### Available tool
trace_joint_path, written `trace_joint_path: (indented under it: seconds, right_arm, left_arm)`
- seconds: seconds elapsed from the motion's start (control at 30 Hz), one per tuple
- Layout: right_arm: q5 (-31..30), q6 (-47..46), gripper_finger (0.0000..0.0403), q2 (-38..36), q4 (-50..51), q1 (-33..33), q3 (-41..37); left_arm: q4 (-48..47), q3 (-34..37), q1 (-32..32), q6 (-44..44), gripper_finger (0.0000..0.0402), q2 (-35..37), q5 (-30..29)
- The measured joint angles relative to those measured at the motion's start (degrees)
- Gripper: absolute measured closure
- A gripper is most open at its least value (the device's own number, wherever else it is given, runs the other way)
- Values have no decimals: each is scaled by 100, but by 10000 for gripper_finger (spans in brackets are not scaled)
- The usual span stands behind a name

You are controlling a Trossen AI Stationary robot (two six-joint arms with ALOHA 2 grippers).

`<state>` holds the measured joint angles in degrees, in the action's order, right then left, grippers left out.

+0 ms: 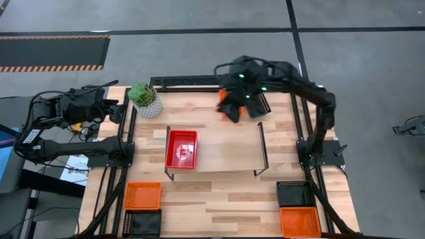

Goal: Stack baskets on shelf by color
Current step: Put the middle black bin on the shelf

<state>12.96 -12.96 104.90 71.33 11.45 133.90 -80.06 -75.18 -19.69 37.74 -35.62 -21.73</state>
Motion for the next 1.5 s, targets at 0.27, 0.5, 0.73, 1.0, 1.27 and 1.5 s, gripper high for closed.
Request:
trace_joint_path:
  seconds: [0.27,0.5,0.73,1.0,1.27,1.5]
  right_arm:
    - [-1778,-2051,267,-517,1799,-909,-199]
    - [-2082,-3994,267,-855,1765,-2206,-1392]
    - [-1874,-7011,267,-1134,1617,-3485,-2901]
    - [-1461,-10213,250,-1435,1730,-4944,-4077]
    - [-1444,-11756,209,-1532,277,-5749,-5452]
    - [-1425,-11862,183,-1532,-974,-5710,-6430]
  left_arm:
    - [158,0,1,4,152,0,-174]
    - [358,0,1,18,152,-2,-125]
    - [388,-2,1,14,152,0,72]
    - [394,-1,1,-46,152,-2,150]
    - [426,0,1,-306,152,-72,-1]
    - [445,0,1,-666,152,-247,52]
